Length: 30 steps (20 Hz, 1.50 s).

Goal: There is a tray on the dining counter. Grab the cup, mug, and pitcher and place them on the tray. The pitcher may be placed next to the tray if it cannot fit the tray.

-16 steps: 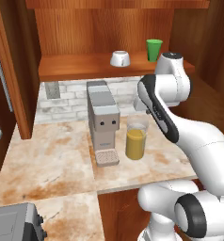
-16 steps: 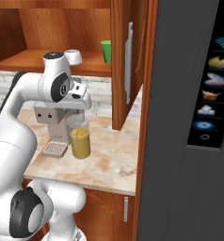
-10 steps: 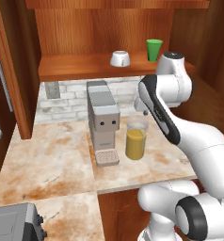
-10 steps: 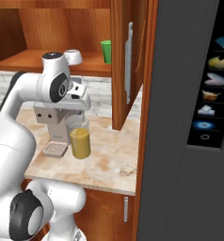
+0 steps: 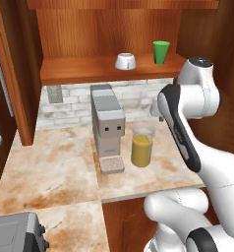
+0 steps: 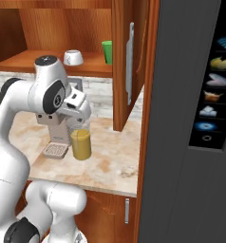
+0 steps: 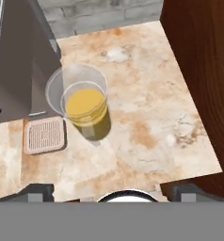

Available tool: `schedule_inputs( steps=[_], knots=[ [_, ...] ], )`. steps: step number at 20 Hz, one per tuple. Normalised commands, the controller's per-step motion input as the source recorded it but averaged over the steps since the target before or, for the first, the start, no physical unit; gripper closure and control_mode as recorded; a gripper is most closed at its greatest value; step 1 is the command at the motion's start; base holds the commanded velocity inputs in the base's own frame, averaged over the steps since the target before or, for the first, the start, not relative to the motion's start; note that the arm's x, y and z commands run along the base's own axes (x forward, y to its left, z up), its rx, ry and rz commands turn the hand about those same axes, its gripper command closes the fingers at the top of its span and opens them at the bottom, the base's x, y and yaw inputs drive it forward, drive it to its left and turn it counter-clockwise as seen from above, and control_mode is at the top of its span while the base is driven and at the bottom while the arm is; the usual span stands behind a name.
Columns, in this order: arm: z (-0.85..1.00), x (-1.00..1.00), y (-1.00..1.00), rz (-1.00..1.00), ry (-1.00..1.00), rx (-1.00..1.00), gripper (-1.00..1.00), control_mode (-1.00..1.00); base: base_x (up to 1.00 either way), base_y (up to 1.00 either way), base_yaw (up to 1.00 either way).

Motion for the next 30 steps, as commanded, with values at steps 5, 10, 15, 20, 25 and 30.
schedule_inputs(
  steps=[5, 10, 15, 20, 25, 30],
  knots=[
    [0.39, -0.24, -0.18, -0.33, -0.12, 0.18, -1.0, -1.0, 0.0, 0.0, 0.0],
    [0.44, -0.21, -0.3, -0.32, -0.16, 0.27, -1.0, -1.0, 0.0, 0.0, 0.0],
    [0.4, -0.05, -0.12, -0.36, -0.1, 0.21, -1.0, -1.0, 0.0, 0.0, 0.0],
    [0.44, 0.0, 0.0, -0.29, -0.15, 0.2, -1.0, -1.0, 0.0, 0.0, 0.0],
    [0.58, 0.0, 0.0, -0.15, -0.14, 0.18, -1.0, -1.0, 0.0, 0.0, 0.0],
    [0.49, 0.0, 0.0, -0.01, -0.06, 0.18, -1.0, -1.0, 0.0, 0.0, 0.0]
  ],
)
